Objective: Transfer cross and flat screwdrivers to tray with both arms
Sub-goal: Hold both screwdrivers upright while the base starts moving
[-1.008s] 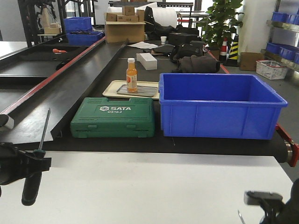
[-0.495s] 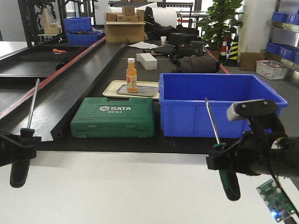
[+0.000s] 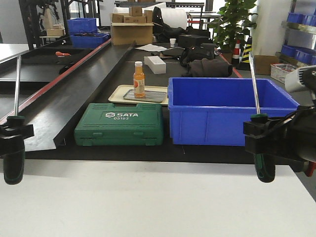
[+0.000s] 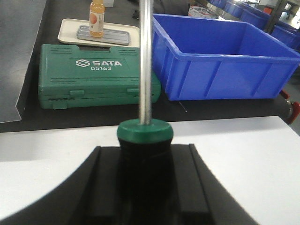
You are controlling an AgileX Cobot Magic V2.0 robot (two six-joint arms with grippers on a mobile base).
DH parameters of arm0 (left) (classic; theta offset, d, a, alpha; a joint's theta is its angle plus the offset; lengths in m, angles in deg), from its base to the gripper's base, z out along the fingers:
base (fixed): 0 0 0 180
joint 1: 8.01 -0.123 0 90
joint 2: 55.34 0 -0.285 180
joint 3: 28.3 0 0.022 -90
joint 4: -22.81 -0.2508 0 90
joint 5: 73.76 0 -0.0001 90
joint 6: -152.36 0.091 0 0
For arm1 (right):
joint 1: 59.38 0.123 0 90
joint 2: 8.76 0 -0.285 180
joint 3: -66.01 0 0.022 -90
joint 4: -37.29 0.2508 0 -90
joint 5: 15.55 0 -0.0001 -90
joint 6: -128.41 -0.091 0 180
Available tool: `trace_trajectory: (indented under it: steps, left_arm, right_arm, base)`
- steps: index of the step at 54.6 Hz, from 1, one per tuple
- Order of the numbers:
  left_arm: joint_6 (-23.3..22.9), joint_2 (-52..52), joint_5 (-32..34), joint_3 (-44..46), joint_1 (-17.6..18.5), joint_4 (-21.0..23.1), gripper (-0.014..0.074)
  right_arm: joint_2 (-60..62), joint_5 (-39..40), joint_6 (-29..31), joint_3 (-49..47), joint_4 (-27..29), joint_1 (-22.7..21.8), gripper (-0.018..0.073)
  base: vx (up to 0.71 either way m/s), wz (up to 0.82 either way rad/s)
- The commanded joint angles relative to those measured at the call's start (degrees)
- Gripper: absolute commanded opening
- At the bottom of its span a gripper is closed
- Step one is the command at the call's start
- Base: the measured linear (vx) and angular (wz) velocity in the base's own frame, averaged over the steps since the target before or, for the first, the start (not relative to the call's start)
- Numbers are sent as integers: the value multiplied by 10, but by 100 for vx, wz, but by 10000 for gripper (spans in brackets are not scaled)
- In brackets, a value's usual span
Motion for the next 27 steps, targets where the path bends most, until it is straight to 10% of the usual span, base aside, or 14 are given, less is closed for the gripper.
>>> trace_trajectory:
  steps: [1,27]
  left_arm:
    - [8,-14,18,28,3,37,0]
    - [55,21,-12,87,27,57,0]
  right_arm:
    - [15,53,-25,-20,-11,-1,-8]
    - [21,53,-58,-20,-22,-29,-8]
  base:
    - [0,0]
    - [0,0]
